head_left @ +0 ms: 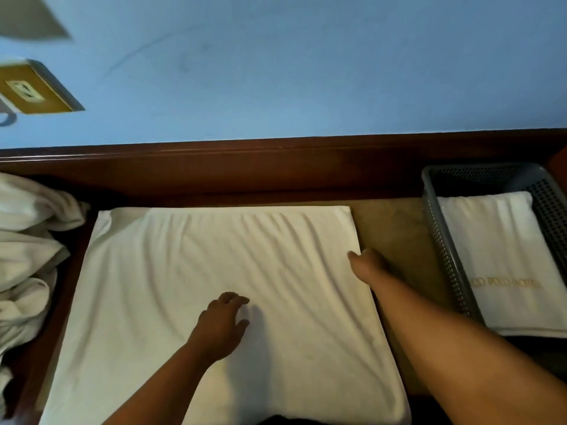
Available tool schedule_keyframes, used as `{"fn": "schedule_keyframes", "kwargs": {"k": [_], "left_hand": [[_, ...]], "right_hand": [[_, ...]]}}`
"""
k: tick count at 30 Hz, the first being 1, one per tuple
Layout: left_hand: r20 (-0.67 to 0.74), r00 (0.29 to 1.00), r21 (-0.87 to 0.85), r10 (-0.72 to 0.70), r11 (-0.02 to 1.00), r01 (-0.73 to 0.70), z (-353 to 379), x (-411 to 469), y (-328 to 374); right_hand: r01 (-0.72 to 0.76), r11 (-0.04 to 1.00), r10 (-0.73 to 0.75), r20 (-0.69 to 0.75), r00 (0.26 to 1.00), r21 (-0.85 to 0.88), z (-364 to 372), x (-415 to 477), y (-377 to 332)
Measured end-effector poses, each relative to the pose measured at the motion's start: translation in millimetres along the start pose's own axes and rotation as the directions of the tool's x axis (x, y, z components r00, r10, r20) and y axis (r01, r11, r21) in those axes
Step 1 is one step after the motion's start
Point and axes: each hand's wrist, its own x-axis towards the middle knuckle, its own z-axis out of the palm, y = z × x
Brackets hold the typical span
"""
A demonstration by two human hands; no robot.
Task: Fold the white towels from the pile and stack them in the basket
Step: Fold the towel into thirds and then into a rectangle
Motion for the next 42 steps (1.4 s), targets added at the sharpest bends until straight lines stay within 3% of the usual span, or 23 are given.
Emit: {"fn": "schedule_keyframes", "kwargs": {"k": [5, 10, 14, 16, 19, 21, 26, 30, 35, 42], "left_hand": [[-0.048, 0.999, -0.043, 0.008, 0.999, -0.01, -16.7, 47.1, -2.9], [-0.066, 0.997, -0.047, 0.031, 0.998, -0.034, -11.5, 64.9, -6.8], [-0.091, 0.995, -0.038, 0.043, 0.998, -0.047, 0.3, 56.3, -6.1], [-0.091, 0.995, -0.041, 0.05, 0.998, -0.054, 7.9, 44.8, -4.8], [-0.046, 0.998, -0.005, 0.046, 0.999, -0.046, 18.4, 21.9, -3.0], [-0.022, 0.999, 0.013, 0.035, 0.999, -0.034, 26.5, 1.0, -4.1], [0.023, 0.999, 0.029, -0.026, 0.999, 0.025, 53.0, -68.0, -12.2], [-0.029, 0.999, -0.043, -0.044, 0.998, 0.043, 76.9, -117.5, -32.2], [-0.056, 0.971, -0.064, -0.233, 0.971, 0.229, 80.2, -157.4, -47.6], [-0.11, 0.877, -0.231, -0.467, 0.87, 0.435, 69.4, -186.0, -99.2]], "right_hand": [[0.069, 0.996, -0.072, -0.054, 0.996, -0.06, -10.4, 61.0, -63.4], [0.004, 0.998, -0.013, -0.156, 0.988, -0.061, -28.1, 93.5, -60.8], [0.127, 0.991, -0.132, -0.284, 0.95, -0.036, -20.9, 68.6, -48.2], [0.23, 0.964, -0.263, -0.341, 0.903, -0.134, -9.9, 39.2, -35.7], [0.491, 0.793, -0.577, -0.186, 0.795, -0.36, 21.7, -18.0, 5.3], [0.583, 0.7, -0.651, -0.031, 0.759, -0.413, 46.4, -58.9, 41.0], [0.54, 0.728, -0.564, 0.079, 0.822, -0.423, 80.4, -139.4, 119.7], [0.498, 0.708, -0.493, 0.155, 0.856, -0.501, 70.6, -166.6, 144.9], [0.485, 0.681, -0.46, 0.195, 0.866, -0.548, 62.5, -185.2, 141.2], [0.621, 0.557, -0.492, 0.384, 0.782, -0.552, 97.5, -212.2, 94.2]]}}
